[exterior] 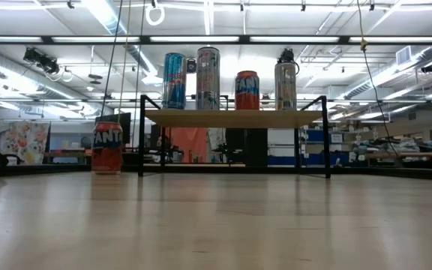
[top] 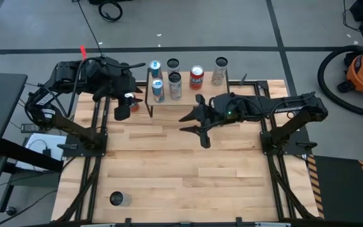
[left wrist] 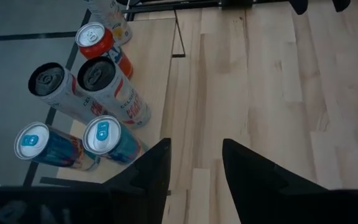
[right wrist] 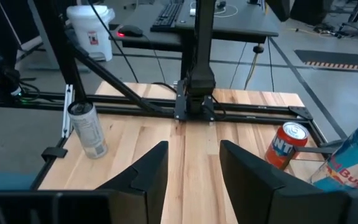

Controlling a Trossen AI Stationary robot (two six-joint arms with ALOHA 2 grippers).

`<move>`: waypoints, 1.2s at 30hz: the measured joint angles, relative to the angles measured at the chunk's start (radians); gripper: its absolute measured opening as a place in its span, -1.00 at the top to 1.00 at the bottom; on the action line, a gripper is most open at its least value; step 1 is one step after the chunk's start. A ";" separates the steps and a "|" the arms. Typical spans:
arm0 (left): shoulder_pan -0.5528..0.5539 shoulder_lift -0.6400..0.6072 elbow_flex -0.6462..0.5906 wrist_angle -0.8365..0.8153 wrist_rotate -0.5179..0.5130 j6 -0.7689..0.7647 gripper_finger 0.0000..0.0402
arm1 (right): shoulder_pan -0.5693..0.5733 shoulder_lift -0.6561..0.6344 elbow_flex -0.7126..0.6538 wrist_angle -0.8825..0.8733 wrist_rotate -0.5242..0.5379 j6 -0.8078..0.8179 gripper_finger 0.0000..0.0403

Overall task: Place canned beverage on shelf
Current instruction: Put the white yellow soda can on the shelf aligned with the other white yellow soda can

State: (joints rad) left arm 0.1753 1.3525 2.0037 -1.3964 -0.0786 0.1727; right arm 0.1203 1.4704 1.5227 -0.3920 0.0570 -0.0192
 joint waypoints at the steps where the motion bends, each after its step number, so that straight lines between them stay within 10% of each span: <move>1: 0.000 0.000 0.000 0.000 0.000 -0.001 0.23 | 0.000 0.000 0.000 0.000 -0.006 0.001 0.24; 19: 0.000 0.000 0.000 0.009 0.000 0.025 0.23 | 0.004 0.000 0.000 -0.074 -0.085 0.000 -0.44; 36: 0.000 -0.039 0.000 -0.037 -0.011 0.002 0.23 | 0.004 0.000 0.000 0.139 -0.122 0.128 -0.48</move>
State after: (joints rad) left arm 0.1757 1.3133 2.0033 -1.4330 -0.0895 0.1748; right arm 0.1238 1.4704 1.5227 -0.2533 -0.0651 0.1093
